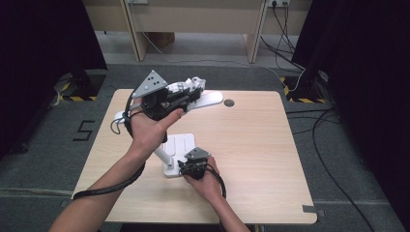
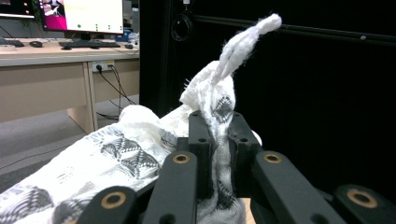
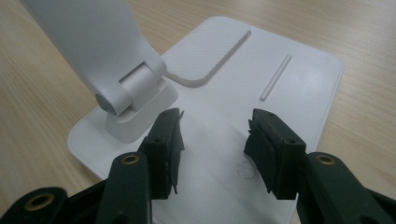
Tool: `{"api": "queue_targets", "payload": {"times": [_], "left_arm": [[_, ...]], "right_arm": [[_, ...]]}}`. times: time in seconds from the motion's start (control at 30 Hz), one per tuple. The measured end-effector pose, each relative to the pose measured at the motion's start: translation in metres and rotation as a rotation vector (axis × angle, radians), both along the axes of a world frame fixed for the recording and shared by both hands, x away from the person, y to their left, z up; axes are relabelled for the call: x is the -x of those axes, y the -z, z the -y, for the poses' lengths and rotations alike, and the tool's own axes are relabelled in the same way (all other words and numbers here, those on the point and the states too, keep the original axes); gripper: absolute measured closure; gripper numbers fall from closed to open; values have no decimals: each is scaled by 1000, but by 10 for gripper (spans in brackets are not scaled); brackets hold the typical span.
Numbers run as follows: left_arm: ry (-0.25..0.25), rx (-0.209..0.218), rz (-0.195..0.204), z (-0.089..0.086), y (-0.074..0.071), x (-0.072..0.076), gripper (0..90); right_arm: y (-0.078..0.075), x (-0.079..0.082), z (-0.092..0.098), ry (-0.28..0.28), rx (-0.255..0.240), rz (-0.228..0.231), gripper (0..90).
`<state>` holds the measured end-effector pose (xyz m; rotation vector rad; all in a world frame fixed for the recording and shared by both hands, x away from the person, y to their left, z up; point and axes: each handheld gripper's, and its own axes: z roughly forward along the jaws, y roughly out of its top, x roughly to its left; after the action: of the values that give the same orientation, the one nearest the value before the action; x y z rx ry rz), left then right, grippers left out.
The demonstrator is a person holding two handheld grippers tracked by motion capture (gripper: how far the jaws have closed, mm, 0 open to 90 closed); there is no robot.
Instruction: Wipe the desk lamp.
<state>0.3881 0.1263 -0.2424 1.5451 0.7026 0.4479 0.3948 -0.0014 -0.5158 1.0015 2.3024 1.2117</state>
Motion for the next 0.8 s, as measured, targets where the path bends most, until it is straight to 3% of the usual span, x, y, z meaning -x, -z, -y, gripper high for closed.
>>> {"api": "queue_targets", "payload": {"times": [0.8], "left_arm": [[47, -20, -18, 38, -7, -8, 824]], "right_arm": [[0, 0, 0, 3, -2, -4, 540]]}}
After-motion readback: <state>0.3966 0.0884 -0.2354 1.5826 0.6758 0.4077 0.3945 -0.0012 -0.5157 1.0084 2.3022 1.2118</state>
